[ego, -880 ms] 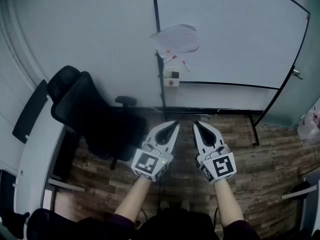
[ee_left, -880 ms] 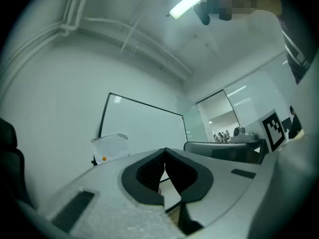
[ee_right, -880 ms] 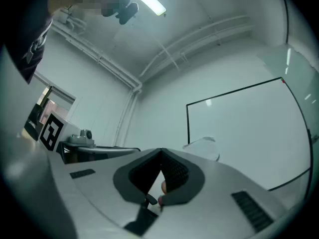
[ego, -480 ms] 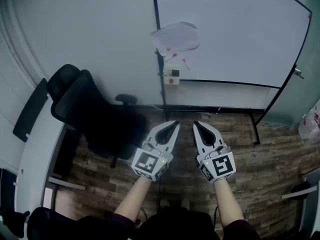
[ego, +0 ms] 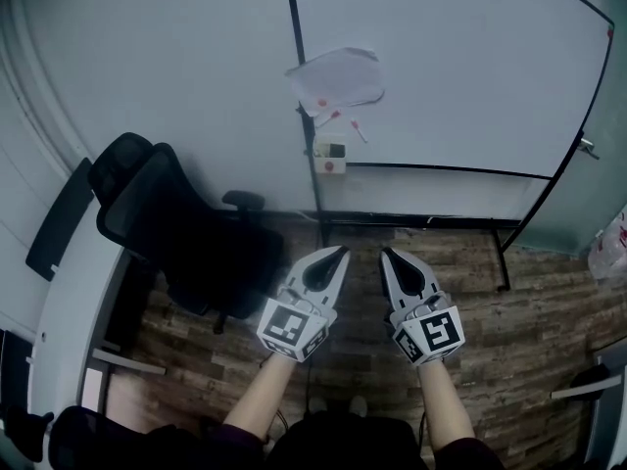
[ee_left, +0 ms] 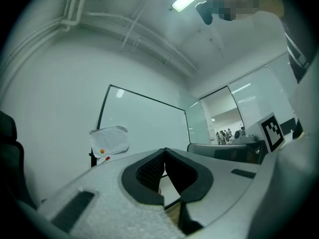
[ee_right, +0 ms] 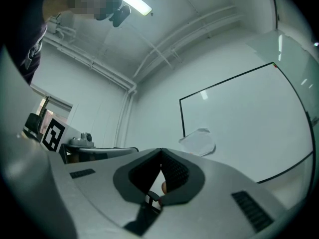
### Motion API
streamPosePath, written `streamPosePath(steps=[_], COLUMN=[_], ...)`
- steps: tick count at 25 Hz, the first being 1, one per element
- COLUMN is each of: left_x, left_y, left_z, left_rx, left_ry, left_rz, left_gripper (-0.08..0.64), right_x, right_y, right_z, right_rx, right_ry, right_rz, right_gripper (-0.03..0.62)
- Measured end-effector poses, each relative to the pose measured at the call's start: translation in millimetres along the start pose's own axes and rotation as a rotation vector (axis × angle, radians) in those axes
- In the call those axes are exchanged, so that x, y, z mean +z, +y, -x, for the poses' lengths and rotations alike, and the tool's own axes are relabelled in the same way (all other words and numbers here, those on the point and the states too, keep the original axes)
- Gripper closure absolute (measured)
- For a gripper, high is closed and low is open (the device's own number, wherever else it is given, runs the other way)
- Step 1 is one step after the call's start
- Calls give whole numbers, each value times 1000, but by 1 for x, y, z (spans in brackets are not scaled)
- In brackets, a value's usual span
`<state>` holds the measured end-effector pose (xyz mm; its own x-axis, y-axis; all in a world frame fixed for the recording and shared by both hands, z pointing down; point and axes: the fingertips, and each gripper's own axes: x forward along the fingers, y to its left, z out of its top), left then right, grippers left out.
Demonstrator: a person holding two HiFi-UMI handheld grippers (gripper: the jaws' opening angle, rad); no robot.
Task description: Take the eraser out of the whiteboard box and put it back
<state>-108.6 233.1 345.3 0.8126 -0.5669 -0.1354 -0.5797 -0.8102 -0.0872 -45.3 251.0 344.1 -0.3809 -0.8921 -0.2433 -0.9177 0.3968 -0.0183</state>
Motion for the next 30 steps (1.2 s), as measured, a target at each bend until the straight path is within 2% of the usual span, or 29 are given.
streamPosePath(steps=[7,17,30], left_x=[-13,-39,-81], left_y=[2,42,146], left_z=[-19,-64,-146], left_rx=[19,21,-10], left_ry=[29,46,87], left_rz=[-58,-35,18], left_gripper=[554,554,554], right_x=[-20,-50,-88], right_y=[-21,-57,-115], right_z=[-7,-46,-159], right_rx=[25,19,-30], right_ry=[19,29,76], right_rz=[-28,-59,-92], right_gripper=[589,589,589])
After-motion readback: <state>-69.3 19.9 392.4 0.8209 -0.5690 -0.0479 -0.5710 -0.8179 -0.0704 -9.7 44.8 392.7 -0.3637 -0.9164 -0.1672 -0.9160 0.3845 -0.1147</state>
